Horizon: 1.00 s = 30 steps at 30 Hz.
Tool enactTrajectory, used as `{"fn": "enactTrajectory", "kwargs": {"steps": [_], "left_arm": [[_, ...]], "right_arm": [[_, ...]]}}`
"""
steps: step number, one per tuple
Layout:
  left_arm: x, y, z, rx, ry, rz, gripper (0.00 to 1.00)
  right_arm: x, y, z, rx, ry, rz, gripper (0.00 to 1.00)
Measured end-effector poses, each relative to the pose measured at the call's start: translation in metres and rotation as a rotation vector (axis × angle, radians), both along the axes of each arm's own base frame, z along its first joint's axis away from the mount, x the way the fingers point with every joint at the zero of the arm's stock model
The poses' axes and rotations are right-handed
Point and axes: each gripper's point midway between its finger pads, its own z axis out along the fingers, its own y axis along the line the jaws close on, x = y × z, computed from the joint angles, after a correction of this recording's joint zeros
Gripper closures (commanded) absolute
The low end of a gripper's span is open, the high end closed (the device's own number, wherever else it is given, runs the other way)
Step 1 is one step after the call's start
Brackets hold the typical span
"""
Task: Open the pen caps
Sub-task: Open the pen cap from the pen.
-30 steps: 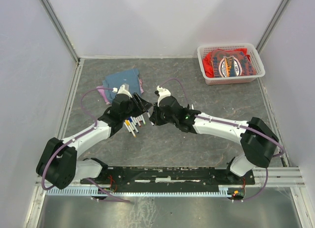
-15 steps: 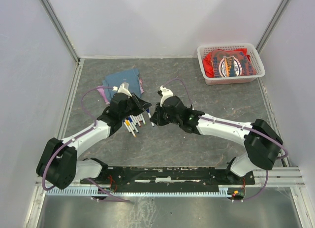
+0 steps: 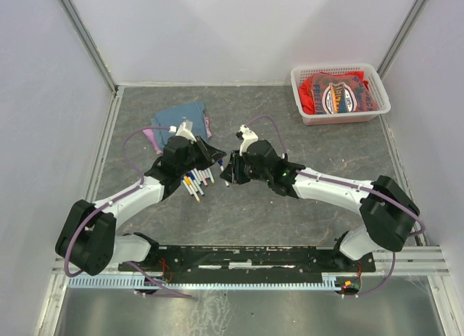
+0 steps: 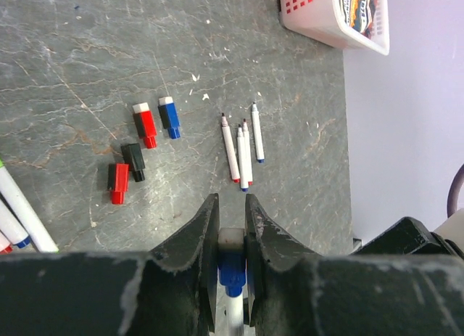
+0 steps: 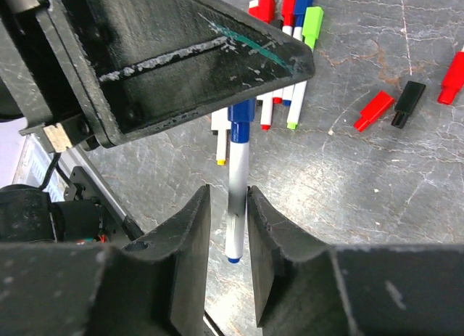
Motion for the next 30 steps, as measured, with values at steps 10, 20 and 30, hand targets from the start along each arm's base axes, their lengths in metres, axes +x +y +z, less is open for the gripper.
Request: {"fn": "enactTrajectory", "kwargs": {"steps": [10, 20, 30], "left_arm": [[0.000, -0.004, 0.008, -0.022, -0.026, -0.017, 0.97], [0.002, -0.005, 0.018, -0.055, -0.041, -0.008, 0.97], [0.003, -0.005, 0.019, -0.072, -0.031, 0.003, 0.97]], "right_arm": [[-0.002, 0.001, 0.008, 0.024, -0.017, 0.021, 0.59], [-0.001, -0.005, 0.013, 0.018, -0.038, 0.016, 0.55], [0.005, -0.021, 0.016, 0.019, -0.051, -0.022, 0.53]]}}
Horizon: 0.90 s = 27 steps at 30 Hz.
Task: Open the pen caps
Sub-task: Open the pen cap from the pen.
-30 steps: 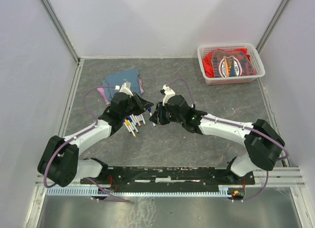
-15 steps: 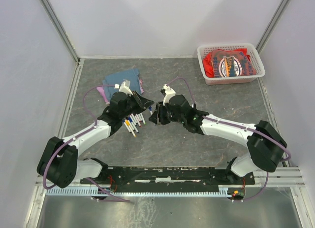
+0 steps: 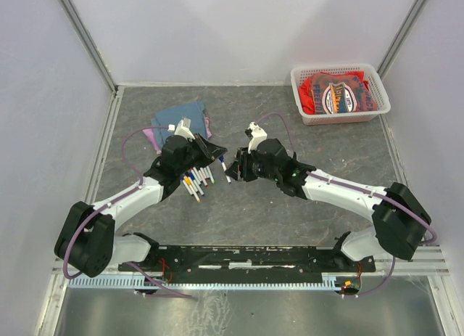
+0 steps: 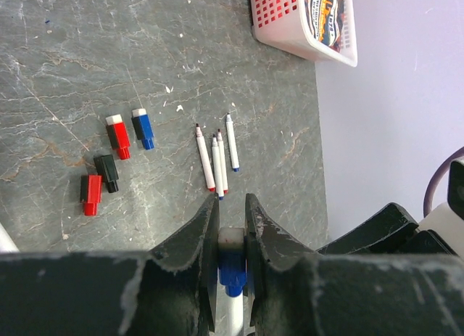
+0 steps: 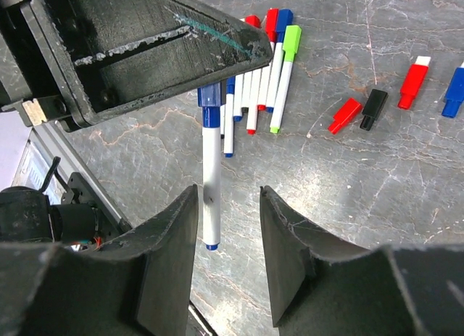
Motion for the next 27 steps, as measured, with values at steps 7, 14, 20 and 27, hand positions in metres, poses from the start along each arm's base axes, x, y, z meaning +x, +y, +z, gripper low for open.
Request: {"fn": "enactTrajectory", "kwargs": {"steps": [7, 14, 20, 27], "left_arm": [[0.001, -0.001, 0.002, -0.006, -0.008, -0.001, 0.97], [0.000, -0.004, 0.008, -0.037, -0.026, -0.010, 0.97], [-0.003, -0.006, 0.008, -0.061, -0.028, -0.026, 0.97], [-0.001, -0.003, 0.006, -0.058, -0.017, -0.004, 0.97]], "right_arm": [[-0.003, 0.004, 0.003, 0.027, 0.012, 0.019, 0.53], [-0.003, 0.016, -0.007, 0.056, 0.054, 0.035, 0.59], [-0.001, 0.021, -0.017, 0.063, 0.082, 0.031, 0.95], [0.000, 0.023, -0.015, 0.047, 0.083, 0.032, 0.99]]}}
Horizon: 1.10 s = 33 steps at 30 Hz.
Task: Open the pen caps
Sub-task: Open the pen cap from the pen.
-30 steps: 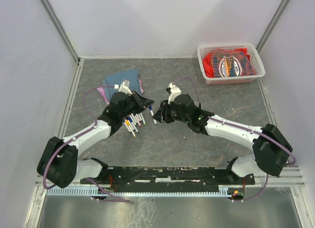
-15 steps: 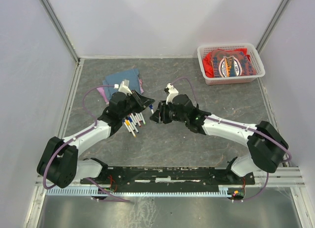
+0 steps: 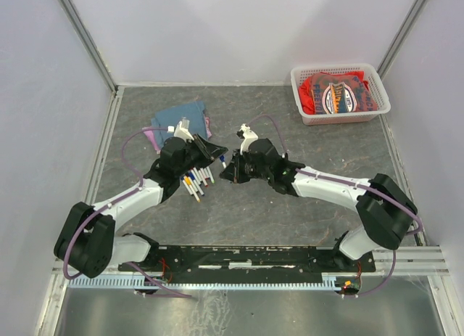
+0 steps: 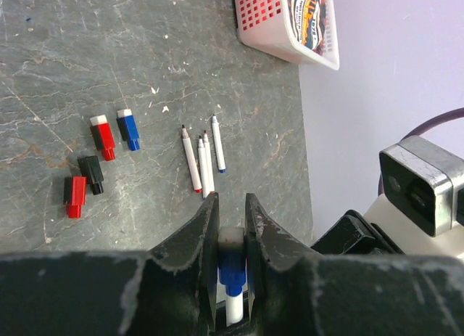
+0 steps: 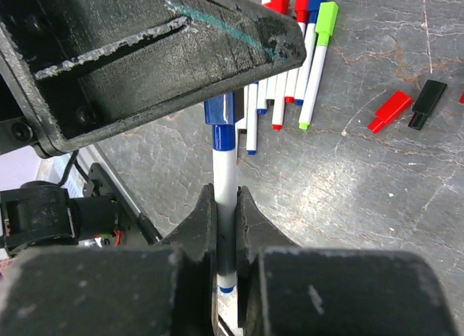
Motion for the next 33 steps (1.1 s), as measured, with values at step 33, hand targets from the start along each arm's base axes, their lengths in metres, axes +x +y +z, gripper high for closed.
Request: {"fn": "enactTrajectory", "kwargs": {"steps": [33], "left_arm": [[0.008, -0.023, -0.017, 0.202, 0.004, 0.025, 0.97]], "right_arm": [[0.003, -0.031, -0.021, -0.198, -0.163, -0.117, 0.99]]}}
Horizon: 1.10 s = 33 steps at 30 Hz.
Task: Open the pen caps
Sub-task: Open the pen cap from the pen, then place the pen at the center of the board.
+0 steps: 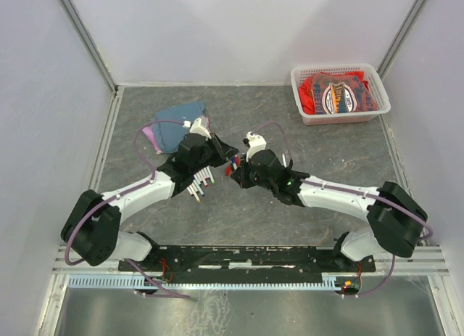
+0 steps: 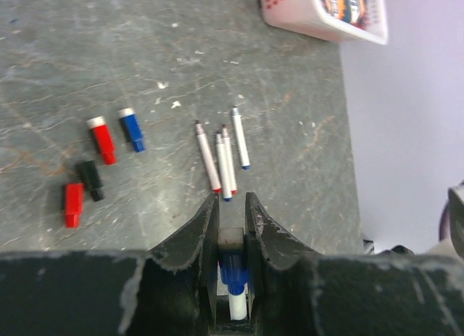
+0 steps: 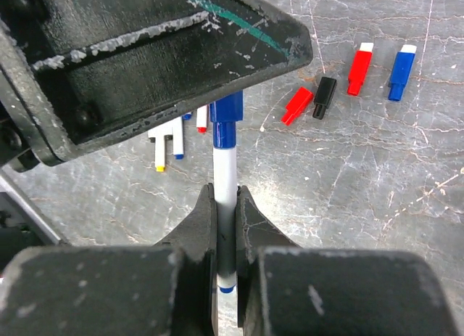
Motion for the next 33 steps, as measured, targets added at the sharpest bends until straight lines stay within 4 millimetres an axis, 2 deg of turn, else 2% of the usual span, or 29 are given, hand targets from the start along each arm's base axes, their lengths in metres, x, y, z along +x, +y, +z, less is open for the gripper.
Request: {"fn": "enactTrajectory", "kwargs": {"steps": [6, 10, 13, 16, 20, 27, 33], "left_arm": [[-0.006, -0.016, 0.024, -0.067, -0.091, -0.107, 0.97], [-0.010, -0.019, 0.028, -0.089, -0.105, -0.137, 0.97], [-0.011, -0.019, 0.026, -0.091, -0.099, -0.148, 0.97], [0.005, -0.004, 0.027, -0.083, -0.128, -0.088, 0.97], [0.020, 0.017, 0.017, -0.075, -0.130, -0.024, 0.97], [0.020, 0.025, 0.008, -0.071, -0.111, -0.023, 0.97], [0.028, 0.030, -0.018, 0.082, -0.039, 0.023, 0.97]], "right_arm": [[-0.007, -0.008, 0.020, 0.109, -0.004, -0.010, 0.99], [-0.011, -0.008, 0.022, 0.165, 0.005, 0.002, 0.99], [-0.013, -0.007, 0.021, 0.198, 0.016, 0.016, 0.99], [-0.022, -0.011, 0.013, 0.218, 0.053, 0.041, 0.99], [-0.028, -0.013, 0.010, 0.260, 0.079, 0.065, 0.99], [-0.028, -0.023, 0.025, 0.278, 0.053, 0.059, 0.99], [-0.004, -0.046, 0.017, 0.093, 0.020, -0.071, 0.99]]}}
